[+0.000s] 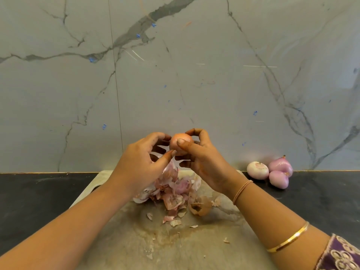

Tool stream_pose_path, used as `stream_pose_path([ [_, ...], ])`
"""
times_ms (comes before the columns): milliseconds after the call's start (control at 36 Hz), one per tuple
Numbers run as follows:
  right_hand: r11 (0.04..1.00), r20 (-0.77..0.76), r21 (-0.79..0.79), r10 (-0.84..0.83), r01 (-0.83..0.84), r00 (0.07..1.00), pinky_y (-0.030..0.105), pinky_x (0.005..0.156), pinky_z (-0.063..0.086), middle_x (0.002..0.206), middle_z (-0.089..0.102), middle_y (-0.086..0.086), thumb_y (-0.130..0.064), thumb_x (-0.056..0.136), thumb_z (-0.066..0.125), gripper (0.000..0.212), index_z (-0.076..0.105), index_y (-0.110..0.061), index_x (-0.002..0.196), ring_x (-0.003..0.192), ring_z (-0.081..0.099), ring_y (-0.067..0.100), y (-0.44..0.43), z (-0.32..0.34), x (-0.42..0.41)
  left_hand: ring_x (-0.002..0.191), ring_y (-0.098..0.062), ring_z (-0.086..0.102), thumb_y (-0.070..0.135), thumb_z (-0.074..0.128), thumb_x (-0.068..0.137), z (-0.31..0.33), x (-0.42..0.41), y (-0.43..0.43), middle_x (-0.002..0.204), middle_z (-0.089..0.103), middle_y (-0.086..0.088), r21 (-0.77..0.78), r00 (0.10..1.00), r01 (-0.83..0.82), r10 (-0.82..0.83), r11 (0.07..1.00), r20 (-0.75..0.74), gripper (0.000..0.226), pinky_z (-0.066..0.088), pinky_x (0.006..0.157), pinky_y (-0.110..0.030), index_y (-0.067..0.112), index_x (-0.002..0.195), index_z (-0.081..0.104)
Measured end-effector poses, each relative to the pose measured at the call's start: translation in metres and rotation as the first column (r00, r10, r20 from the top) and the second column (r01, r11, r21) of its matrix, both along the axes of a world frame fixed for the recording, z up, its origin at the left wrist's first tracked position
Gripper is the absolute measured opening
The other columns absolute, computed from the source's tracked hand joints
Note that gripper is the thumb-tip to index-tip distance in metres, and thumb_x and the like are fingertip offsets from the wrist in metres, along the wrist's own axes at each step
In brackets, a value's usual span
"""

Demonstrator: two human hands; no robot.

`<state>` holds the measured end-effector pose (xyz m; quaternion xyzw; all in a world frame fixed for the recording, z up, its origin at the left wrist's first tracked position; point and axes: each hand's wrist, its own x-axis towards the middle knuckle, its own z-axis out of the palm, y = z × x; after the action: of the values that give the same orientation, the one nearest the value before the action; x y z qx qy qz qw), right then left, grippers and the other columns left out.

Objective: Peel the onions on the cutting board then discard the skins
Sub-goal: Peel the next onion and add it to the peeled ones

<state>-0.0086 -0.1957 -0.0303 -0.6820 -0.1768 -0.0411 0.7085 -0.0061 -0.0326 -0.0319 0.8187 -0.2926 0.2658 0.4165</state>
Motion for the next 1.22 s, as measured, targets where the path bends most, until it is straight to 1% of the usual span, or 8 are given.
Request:
stream_pose_path([
  [167,0.993,0.050,-0.074,-0.093,0.096,0.994,0.026,0.079,0.049,0.118,0.057,0.012,-0.033,0.093,0.058,0.031,0.039,-0.025,0.117,0.092,0.059,0.019,0.000,-0.002,0.000,0.091,0.006,0.062,0.014,0.064,0.088,0.000,-0.005,-0.004,0.095,0.066,0.018,-0.084,0.994,0.068,-0.074,0.994,-0.078,0.026,0.051,0.071,-0.010,0.037,0.098,0.058],
  [333,0.986,0.097,-0.144,-0.075,0.089,0.992,0.024,0.079,0.054,0.115,0.053,0.003,-0.028,0.091,0.064,0.034,0.042,-0.023,0.117,0.098,0.059,0.020,0.002,-0.002,-0.003,0.074,-0.014,0.070,0.023,0.060,0.091,0.000,0.001,-0.001,0.084,0.072,0.008,-0.271,0.979,0.004,-0.058,0.963,-0.194,0.015,0.060,0.068,-0.034,0.037,0.094,0.064],
  [500,0.980,0.116,-0.189,-0.045,0.066,0.992,0.032,0.090,0.056,0.120,0.051,-0.003,-0.022,0.089,0.068,0.031,0.047,-0.034,0.108,0.107,0.060,0.022,0.005,-0.001,-0.008,0.076,-0.015,0.072,0.016,0.062,0.089,0.003,0.000,-0.002,0.092,0.072,-0.003,-0.414,0.935,0.015,-0.160,0.910,-0.318,0.012,0.059,0.063,-0.025,0.021,0.098,0.068],
  [667,0.988,0.076,-0.144,-0.039,0.050,0.996,0.034,0.088,0.057,0.128,0.054,0.005,-0.017,0.086,0.070,0.048,0.041,-0.033,0.122,0.107,0.064,0.025,0.003,0.002,-0.010,0.080,-0.020,0.072,0.008,0.066,0.084,0.007,0.001,-0.001,0.089,0.074,-0.010,-0.569,0.875,0.019,-0.288,0.822,-0.388,0.013,0.058,0.067,-0.023,0.009,0.095,0.071],
  [889,0.997,-0.041,0.060,0.043,-0.040,0.998,0.033,0.082,0.058,0.126,0.056,0.016,-0.014,0.088,0.064,0.040,0.050,-0.013,0.125,0.096,0.068,0.032,-0.003,0.005,-0.013,0.089,-0.019,0.071,0.002,0.067,0.082,0.005,0.002,-0.001,0.091,0.074,-0.006,-0.588,0.896,0.022,-0.277,0.809,-0.348,0.017,0.057,0.080,-0.027,0.013,0.095,0.072],
  [1056,0.966,-0.131,0.222,0.165,-0.133,0.978,0.034,0.077,0.059,0.118,0.061,0.024,-0.024,0.076,0.064,0.061,0.047,-0.011,0.133,0.086,0.069,0.033,-0.006,0.007,-0.013,0.086,-0.017,0.070,0.008,0.071,0.079,0.005,0.001,-0.003,0.086,0.075,-0.002,-0.568,0.928,-0.008,-0.206,0.823,-0.310,0.014,0.055,0.081,-0.031,0.019,0.088,0.073],
  [1139,0.973,-0.136,0.188,0.161,-0.134,0.978,0.035,0.079,0.058,0.115,0.062,0.023,-0.025,0.082,0.061,0.051,0.049,-0.011,0.130,0.088,0.069,0.034,-0.006,0.007,-0.013,0.086,-0.018,0.070,0.008,0.072,0.079,0.005,0.001,-0.003,0.085,0.075,-0.002,-0.556,0.937,-0.031,-0.169,0.830,-0.306,0.013,0.055,0.081,-0.034,0.019,0.086,0.074],
  [1222,0.985,-0.120,0.122,0.132,-0.118,0.984,0.034,0.083,0.057,0.123,0.058,0.020,-0.011,0.092,0.058,0.038,0.049,-0.012,0.129,0.090,0.068,0.031,-0.005,0.005,-0.013,0.084,-0.017,0.071,0.009,0.073,0.079,0.005,0.000,-0.003,0.084,0.075,-0.002,-0.547,0.940,-0.038,-0.156,0.837,-0.303,0.012,0.056,0.081,-0.033,0.019,0.086,0.074],
])
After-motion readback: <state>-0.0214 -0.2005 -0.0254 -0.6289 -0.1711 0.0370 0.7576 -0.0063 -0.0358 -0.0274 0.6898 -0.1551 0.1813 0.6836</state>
